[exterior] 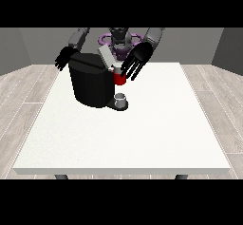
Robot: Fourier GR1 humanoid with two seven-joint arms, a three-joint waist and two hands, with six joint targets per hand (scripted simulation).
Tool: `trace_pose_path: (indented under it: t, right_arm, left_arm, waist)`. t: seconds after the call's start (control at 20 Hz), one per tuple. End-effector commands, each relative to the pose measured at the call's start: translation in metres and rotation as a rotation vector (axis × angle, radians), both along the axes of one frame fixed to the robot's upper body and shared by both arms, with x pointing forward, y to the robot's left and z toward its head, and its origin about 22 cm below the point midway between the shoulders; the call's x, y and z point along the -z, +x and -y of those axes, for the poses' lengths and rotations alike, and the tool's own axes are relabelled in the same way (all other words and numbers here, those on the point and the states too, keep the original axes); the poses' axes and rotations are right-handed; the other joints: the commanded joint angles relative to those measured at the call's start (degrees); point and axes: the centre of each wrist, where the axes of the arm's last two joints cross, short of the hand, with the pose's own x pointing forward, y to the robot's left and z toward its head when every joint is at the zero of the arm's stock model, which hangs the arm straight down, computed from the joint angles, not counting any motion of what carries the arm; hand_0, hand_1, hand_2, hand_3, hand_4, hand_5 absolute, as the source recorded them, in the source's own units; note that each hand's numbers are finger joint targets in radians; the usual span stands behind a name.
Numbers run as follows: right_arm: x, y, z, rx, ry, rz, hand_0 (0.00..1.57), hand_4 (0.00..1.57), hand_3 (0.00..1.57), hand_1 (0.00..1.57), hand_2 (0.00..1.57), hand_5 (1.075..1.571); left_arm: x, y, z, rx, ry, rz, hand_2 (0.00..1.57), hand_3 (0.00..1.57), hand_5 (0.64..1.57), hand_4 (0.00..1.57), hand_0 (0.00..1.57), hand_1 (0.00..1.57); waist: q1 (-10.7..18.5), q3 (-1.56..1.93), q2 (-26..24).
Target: Insert the coffee pod into the coffee machine and close the lid
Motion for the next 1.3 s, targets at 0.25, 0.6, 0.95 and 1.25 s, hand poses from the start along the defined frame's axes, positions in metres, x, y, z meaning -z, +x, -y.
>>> trace_pose_path:
  t: [0.25,0.6,0.95,1.25]
  right_arm:
    - [0.011,0.001,-0.001,0.04,-0.002,-0.07,0.0,0.39,0.0,0.0,0.0,1.571]
    - [0.045,-0.027,0.053,0.089,0.023,-0.147,0.0,0.39,0.0,0.0,0.0,1.571]
    - [0.073,-0.049,0.042,0.149,0.039,-0.202,0.0,0.43,0.0,0.0,0.0,1.571]
    - [0.086,-0.072,0.071,0.192,0.023,-0.271,0.0,0.45,0.0,0.0,0.0,1.571]
  left_arm:
    - [0.003,0.001,0.014,0.021,0.015,-0.077,0.0,0.0,1.571,0.0,0.0,0.0]
    - [0.067,-0.01,0.0,0.041,-0.047,-0.153,0.0,0.0,1.571,0.0,0.0,0.0]
    - [0.111,-0.016,0.016,0.039,-0.504,-0.22,0.0,0.0,1.571,0.08,0.0,0.0]
    - [0.203,-0.052,0.024,0.021,-0.781,-0.362,0.0,0.0,1.571,0.0,0.0,0.0]
  waist:
    - [2.29,-0.16,-4.02]
    - [5.43,-0.16,-9.58]
    - [9.16,-0.23,-16.48]
    - [14.26,-0.2,-24.92]
